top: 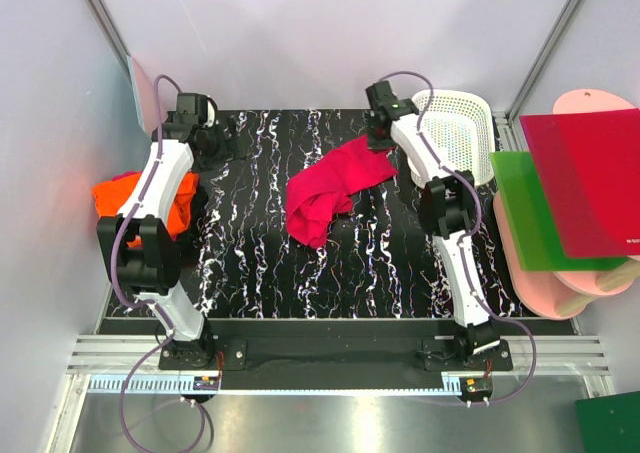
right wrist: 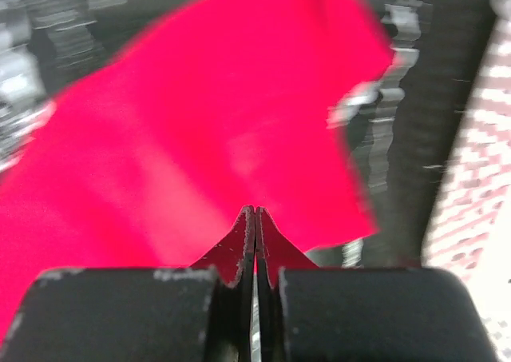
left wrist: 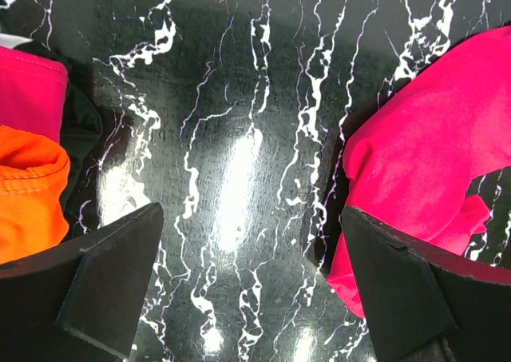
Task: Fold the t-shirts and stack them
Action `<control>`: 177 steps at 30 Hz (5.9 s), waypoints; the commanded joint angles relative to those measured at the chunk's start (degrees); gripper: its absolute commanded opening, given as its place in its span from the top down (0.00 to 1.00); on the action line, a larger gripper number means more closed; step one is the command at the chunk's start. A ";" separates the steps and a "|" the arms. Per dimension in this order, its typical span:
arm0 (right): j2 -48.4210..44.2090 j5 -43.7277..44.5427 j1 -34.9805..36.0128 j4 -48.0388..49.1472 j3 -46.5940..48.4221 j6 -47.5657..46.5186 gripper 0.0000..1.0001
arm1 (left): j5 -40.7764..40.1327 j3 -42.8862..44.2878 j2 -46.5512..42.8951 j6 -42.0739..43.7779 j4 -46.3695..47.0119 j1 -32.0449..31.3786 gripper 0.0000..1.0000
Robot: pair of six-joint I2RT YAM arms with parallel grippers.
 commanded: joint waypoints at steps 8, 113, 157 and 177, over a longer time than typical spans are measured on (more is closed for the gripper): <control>-0.53 15.83 -4.73 -6.74 -6.52 6.54 1.00 | 1.09 1.15 0.27 0.50 1.65 0.22 0.01; -20.05 -10.08 -5.18 8.99 -35.00 10.67 0.19 | 18.68 5.54 19.16 6.66 -7.57 -15.87 0.99; -13.91 -9.29 -3.95 12.68 4.89 15.86 1.00 | 25.42 17.51 15.83 11.39 -10.57 -14.72 0.05; -4.93 -8.85 -4.03 14.97 5.26 14.63 1.00 | 15.67 23.46 28.29 6.74 -10.66 -20.88 0.01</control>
